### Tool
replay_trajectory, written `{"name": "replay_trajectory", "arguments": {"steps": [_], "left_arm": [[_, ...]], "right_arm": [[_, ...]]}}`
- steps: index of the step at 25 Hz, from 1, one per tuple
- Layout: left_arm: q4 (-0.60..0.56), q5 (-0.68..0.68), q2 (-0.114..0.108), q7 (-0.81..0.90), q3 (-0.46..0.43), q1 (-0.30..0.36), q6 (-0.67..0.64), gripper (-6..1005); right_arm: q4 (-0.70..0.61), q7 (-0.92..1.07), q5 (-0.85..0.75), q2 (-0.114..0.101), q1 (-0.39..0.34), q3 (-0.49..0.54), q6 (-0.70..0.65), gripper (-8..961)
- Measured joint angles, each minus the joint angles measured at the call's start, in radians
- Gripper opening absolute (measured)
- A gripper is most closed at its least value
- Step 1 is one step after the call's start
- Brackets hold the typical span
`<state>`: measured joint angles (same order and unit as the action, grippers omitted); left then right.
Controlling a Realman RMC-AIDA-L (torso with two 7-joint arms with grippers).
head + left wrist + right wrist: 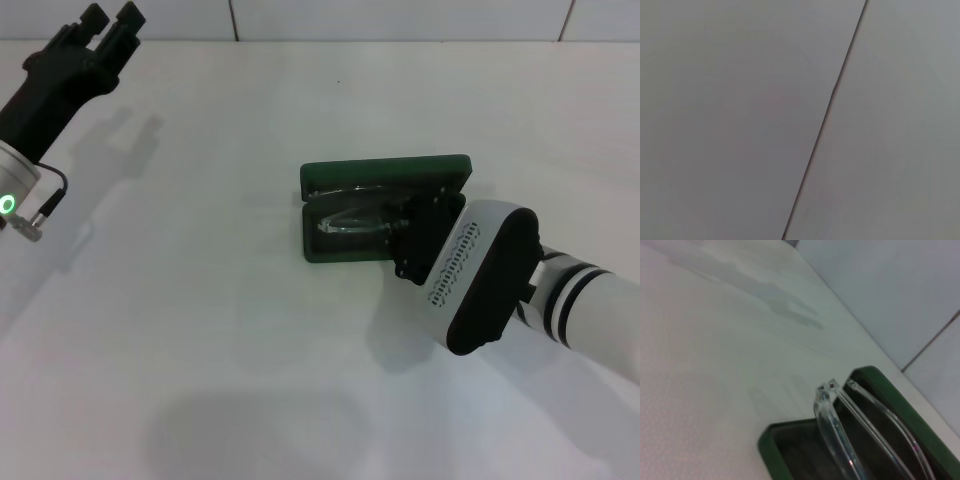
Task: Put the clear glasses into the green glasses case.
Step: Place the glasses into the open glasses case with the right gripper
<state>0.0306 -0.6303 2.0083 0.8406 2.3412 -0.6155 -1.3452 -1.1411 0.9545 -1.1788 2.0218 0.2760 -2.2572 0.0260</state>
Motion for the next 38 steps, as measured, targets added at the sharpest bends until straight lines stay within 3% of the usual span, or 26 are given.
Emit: {"name": "replay_trajectory", "arguments": {"steps": [12, 24, 29, 38], "left_arm": [[0.000, 0.013, 0.000, 0.000, 0.001, 0.002, -0.001, 545], [-0.002, 0.015, 0.004, 0.000, 0.001, 0.009, -0.007, 546], [0.000, 0.015, 0.002, 0.000, 0.001, 0.010, -0.008, 546], [0.000, 0.015, -0.002, 0.001, 0.001, 0.010, -0.008, 545]], "right_arm": [[-0.006, -0.004, 0.044, -0.002, -0.003, -0.045, 0.103, 174], [-0.024, -0.005, 0.044, -0.005, -0.018, -0.045, 0.097, 233], [-0.041, -0.005, 0.045, -0.008, -0.025, -0.035, 0.075, 428], [-0.049, -0.005, 0.047, -0.012, -0.028, -0.030, 0.060, 458]]}}
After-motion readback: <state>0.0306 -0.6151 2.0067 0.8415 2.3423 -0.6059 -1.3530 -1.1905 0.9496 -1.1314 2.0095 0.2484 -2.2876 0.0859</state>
